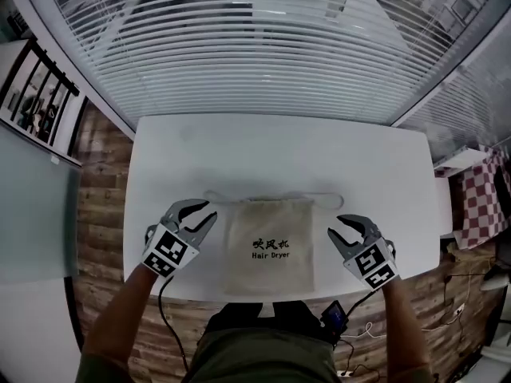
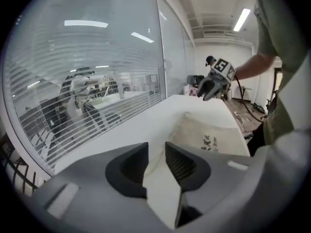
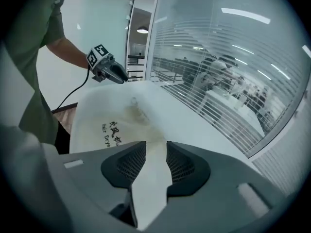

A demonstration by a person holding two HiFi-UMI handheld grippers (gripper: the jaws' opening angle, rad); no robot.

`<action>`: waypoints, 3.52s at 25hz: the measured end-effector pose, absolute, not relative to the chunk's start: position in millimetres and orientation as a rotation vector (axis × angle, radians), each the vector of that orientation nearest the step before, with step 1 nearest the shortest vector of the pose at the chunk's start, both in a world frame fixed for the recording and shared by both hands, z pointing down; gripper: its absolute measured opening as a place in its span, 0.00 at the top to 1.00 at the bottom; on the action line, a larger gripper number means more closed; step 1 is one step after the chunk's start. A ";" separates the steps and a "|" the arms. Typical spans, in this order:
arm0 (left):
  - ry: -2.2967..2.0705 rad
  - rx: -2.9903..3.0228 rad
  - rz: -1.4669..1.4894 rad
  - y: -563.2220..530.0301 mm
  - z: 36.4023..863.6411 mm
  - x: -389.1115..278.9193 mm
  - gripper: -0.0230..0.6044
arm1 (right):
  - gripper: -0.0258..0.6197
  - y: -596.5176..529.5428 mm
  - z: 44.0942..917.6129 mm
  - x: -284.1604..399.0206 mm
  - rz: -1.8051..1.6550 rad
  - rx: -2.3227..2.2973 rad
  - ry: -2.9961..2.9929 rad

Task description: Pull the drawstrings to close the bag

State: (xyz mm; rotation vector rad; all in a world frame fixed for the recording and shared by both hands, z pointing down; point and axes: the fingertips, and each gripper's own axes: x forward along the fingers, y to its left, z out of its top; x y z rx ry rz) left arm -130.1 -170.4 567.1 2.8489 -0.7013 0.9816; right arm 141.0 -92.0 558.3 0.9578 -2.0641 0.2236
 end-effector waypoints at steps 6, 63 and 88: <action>-0.789 2.636 1.151 -216.2 636.9 -152.0 0.79 | 0.78 -142.4 616.1 214.6 0.434 1.160 -1.950; -2.209 2.353 0.871 -223.3 363.0 -286.1 0.96 | 0.94 -161.4 359.5 306.9 -0.310 1.850 -1.617; -2.212 2.500 0.448 -240.8 292.0 -254.7 0.95 | 0.94 -164.0 325.3 318.4 -0.243 1.971 -1.797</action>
